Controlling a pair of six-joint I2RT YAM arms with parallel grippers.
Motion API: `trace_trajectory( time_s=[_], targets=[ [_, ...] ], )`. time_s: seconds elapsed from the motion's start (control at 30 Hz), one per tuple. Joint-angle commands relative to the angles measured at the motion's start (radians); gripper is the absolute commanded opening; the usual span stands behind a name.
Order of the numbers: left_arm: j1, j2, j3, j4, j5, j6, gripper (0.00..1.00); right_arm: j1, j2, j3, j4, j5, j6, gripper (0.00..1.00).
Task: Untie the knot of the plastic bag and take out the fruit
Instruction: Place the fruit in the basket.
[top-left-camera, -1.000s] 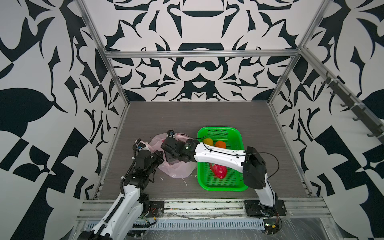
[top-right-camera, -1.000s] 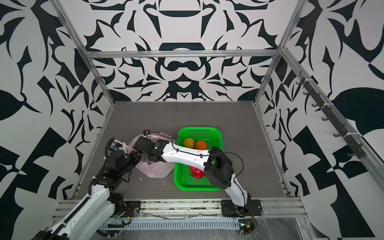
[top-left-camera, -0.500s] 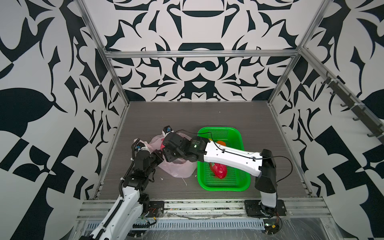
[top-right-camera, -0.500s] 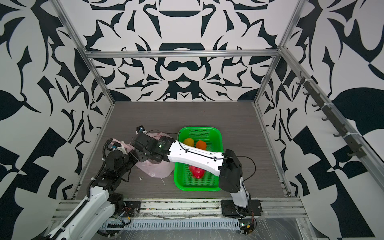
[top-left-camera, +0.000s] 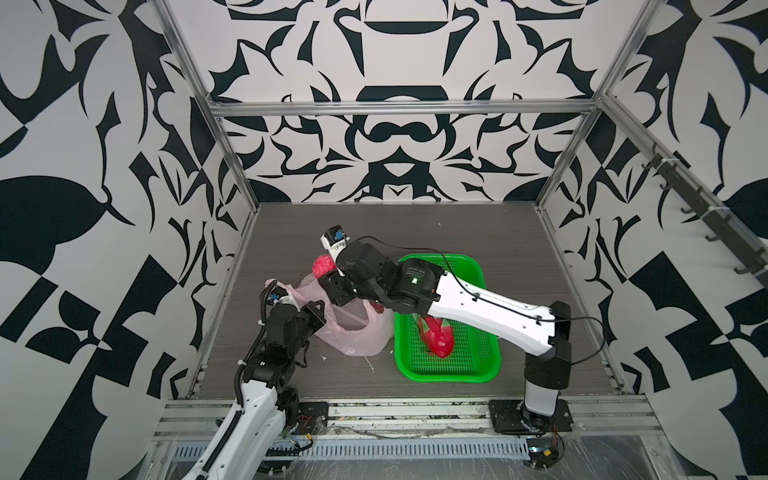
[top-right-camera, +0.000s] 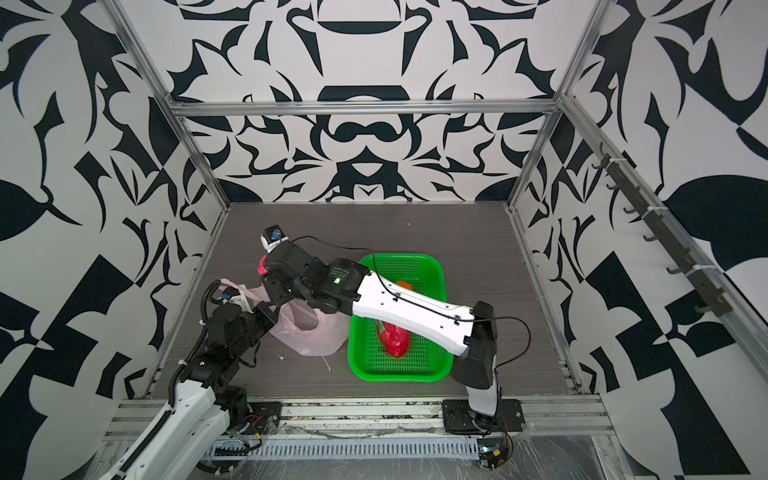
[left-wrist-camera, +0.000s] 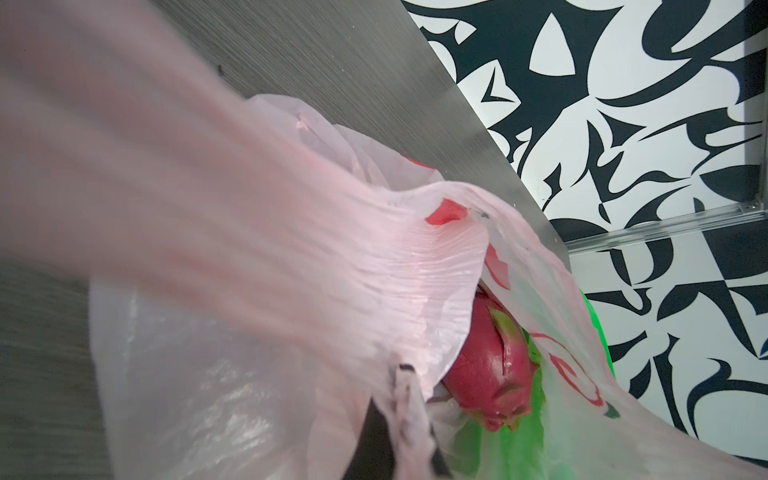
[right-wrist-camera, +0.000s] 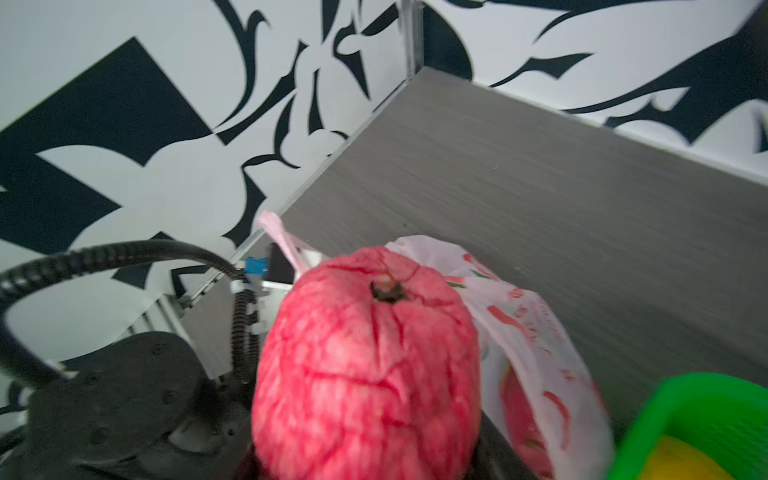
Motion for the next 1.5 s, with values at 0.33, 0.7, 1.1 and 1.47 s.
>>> trace_trajectory(
  time_s=[0.33,0.7,1.1,1.47],
  targets=[
    [0.002,0.021,0.048,-0.010,0.030,0.011,0.00,-0.318,-0.411,-0.633,-0.135,0.182,0.243,0.25],
    [-0.009,0.083,0.111,-0.068,0.058,0.045,0.00,-0.331,-0.378,-0.869,-0.224,0.221,0.394,0.27],
    [-0.135,0.083,0.150,-0.130,-0.028,0.043,0.00,-0.419,-0.330,-1.005,-0.073,0.129,0.404,0.39],
    [-0.217,0.072,0.139,-0.149,-0.069,0.001,0.00,-0.430,-0.370,-0.992,-0.073,0.102,0.389,0.81]
  ],
)
